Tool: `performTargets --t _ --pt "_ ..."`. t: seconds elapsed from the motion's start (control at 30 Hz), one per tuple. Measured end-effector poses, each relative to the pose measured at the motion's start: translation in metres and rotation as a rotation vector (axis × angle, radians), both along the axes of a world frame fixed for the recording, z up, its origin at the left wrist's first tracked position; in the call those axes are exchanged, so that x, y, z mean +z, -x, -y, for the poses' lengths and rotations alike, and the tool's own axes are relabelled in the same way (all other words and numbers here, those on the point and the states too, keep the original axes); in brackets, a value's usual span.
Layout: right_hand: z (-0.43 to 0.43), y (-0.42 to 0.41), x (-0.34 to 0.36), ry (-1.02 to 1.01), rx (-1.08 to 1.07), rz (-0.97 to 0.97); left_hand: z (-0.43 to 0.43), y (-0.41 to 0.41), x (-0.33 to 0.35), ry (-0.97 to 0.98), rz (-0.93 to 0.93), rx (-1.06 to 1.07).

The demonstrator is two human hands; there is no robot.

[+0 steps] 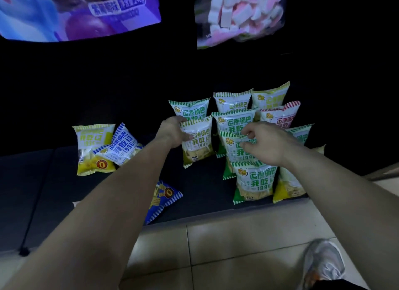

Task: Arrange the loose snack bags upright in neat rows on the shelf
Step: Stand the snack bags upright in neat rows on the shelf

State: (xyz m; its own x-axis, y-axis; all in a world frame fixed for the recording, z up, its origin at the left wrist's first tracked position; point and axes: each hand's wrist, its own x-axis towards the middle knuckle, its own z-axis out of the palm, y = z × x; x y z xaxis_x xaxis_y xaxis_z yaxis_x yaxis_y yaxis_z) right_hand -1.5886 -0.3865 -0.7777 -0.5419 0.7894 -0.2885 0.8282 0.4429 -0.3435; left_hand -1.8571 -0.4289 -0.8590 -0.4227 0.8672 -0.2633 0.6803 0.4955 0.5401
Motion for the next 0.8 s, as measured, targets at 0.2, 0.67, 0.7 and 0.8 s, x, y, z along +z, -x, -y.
performTargets --t 0.2,0.67,0.7,0.8 --pt "0.002 0.009 -0.003 0.003 0.006 0.004 -0.011 0.007 -0.007 0.004 -0.06 0.012" --pt "0.008 0.008 -0.001 0.005 0.041 0.043 -0.011 -0.014 -0.003 -0.022 -0.063 0.033" --pt "0.01 0.009 0.0 0.004 0.047 0.047 -0.01 -0.016 -0.001 -0.02 -0.09 0.044" --pt "0.014 0.014 0.005 -0.006 0.077 0.065 0.0 -0.017 0.01 -0.011 -0.195 0.03"
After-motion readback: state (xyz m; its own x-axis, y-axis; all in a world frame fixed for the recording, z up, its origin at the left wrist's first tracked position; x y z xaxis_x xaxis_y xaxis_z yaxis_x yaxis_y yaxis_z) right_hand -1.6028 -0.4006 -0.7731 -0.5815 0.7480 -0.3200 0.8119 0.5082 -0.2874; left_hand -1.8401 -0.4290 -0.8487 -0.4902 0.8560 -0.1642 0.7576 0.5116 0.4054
